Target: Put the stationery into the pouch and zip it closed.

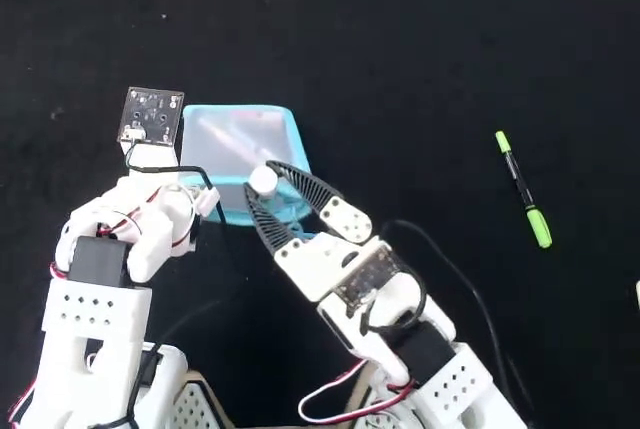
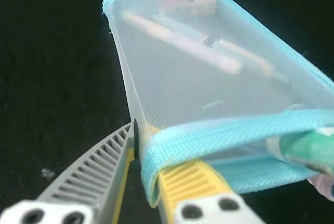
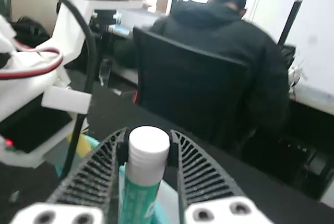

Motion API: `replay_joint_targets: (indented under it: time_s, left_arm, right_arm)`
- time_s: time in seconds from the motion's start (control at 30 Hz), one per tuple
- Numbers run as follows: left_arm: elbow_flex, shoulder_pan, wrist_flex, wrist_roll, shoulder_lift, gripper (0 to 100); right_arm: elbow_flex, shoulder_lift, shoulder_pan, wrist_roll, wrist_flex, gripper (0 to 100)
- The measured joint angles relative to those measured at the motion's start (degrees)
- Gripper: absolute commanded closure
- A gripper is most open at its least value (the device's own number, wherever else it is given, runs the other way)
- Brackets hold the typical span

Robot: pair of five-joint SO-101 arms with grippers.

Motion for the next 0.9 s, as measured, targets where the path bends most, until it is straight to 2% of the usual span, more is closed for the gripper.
replay_joint_targets:
  time_s: [0.4,0.73,0.9]
  left_arm:
    - [-0.2,0.0,0.6,0.0,0.1,97]
    - [-9.5,-0.2,8.7,0.1,0.2,97]
    - [-13.9,-0.3,12.3,0.2,0.4,97]
  right_arm:
    - [-2.8,0.7,-2.4,0.1,2.0,98.7]
    - [-8.4,0.9,-2.4,0.1,2.1,98.7]
    - [-8.8,0.9,-2.4,0.1,-2.6,98.7]
